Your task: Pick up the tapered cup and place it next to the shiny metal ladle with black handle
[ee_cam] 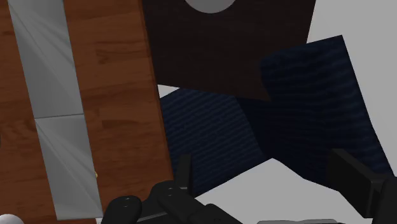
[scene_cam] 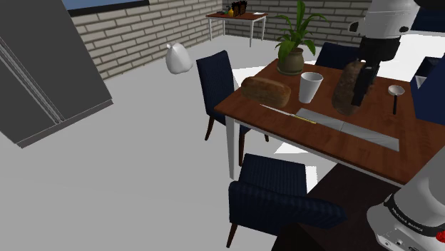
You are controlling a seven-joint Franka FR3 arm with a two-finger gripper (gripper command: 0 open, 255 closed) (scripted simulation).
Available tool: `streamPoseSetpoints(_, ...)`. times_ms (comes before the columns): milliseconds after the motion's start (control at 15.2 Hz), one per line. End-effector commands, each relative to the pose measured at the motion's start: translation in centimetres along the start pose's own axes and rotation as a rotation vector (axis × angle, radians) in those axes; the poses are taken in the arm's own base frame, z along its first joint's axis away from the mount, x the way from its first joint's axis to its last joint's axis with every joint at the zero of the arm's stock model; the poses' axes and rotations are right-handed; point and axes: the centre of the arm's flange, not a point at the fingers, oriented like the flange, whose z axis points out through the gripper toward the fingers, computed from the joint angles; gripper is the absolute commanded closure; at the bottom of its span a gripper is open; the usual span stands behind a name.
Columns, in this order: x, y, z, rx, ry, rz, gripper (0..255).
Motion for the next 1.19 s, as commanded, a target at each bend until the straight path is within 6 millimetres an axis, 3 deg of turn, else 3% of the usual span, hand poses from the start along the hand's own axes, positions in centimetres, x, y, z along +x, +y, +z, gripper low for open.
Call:
streamPoseSetpoints(0, 0.0, 0.0, 0.0, 0.0, 0.0, 0.0, 0)
streamPoseSetpoints(1122, 11.9, 16.4, 6.1, -0.106, 0.001, -0.016, 0)
